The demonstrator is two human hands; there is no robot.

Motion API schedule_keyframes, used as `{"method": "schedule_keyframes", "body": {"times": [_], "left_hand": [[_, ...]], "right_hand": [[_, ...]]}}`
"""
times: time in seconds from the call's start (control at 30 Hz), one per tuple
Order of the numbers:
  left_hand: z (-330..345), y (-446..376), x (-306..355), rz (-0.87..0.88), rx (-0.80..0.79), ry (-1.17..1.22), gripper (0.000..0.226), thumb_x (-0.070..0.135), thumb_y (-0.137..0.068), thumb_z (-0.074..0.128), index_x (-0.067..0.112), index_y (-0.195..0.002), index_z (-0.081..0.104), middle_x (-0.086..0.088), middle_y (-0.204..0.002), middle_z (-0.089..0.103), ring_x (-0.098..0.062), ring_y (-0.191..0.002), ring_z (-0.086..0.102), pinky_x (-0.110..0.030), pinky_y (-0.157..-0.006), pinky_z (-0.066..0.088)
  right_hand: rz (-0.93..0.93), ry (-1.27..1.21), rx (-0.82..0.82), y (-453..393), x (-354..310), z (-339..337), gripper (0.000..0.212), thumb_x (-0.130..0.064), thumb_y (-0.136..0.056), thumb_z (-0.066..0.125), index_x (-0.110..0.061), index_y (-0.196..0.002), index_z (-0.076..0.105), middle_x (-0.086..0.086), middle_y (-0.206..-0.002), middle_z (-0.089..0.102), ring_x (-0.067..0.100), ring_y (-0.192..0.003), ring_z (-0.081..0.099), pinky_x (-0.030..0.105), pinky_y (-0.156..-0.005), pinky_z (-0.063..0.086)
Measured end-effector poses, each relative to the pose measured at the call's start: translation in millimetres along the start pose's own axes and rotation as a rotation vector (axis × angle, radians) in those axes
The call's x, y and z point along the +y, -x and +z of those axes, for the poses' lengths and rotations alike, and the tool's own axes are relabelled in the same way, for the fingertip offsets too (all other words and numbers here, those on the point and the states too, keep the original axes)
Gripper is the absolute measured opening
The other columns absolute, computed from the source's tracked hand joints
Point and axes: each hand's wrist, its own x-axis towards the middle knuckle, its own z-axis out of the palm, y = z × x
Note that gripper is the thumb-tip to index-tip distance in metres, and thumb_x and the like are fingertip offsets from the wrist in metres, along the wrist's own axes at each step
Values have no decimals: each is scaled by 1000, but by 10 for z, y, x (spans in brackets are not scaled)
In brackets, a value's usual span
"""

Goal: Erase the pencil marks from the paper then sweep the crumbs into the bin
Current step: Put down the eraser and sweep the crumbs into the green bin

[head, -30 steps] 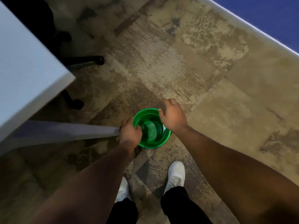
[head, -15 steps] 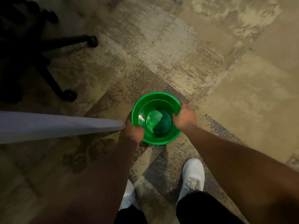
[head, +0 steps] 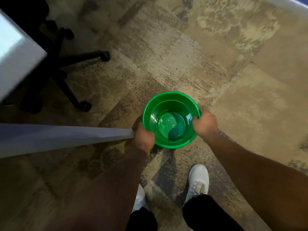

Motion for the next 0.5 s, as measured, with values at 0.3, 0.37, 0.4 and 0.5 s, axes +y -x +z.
{"method": "schedule_keyframes", "body": {"times": [0.3,0.37,0.4,0.5], "left_hand": [[-629,804,1093,108,133,32,39,7,-99,49,1,-137,55,-26,-129,64,-43,-121,59,-44,-101,45],[-824,986,1392,130,157,60,40,5,-98,49,-1,-137,55,-28,-126,64,-44,-119,60,-45,-100,46],[-922,1079,1537,139,170,74,37,4,-98,49,-1,-134,56,-28,-125,65,-44,-118,60,-44,-99,46],[-1212,1319,1920,173,193,139,35,4,-97,48,2,-130,60,-25,-123,66,-42,-117,60,-45,-101,49]], "right_hand": [[-109,-27,137,192,-1117,-1355,33,-9,-86,55,-14,-118,61,16,-99,70,34,-89,65,29,-69,42],[-140,-42,143,217,-1409,-1651,32,-10,-87,54,-15,-118,61,13,-100,70,32,-88,65,26,-68,40],[-156,-55,149,227,-1553,-1792,32,-12,-88,54,-16,-118,61,11,-100,70,31,-87,64,27,-69,43],[-195,-90,164,243,-1958,-2151,33,-16,-87,52,-19,-119,60,7,-99,70,30,-87,64,35,-75,53]]}}
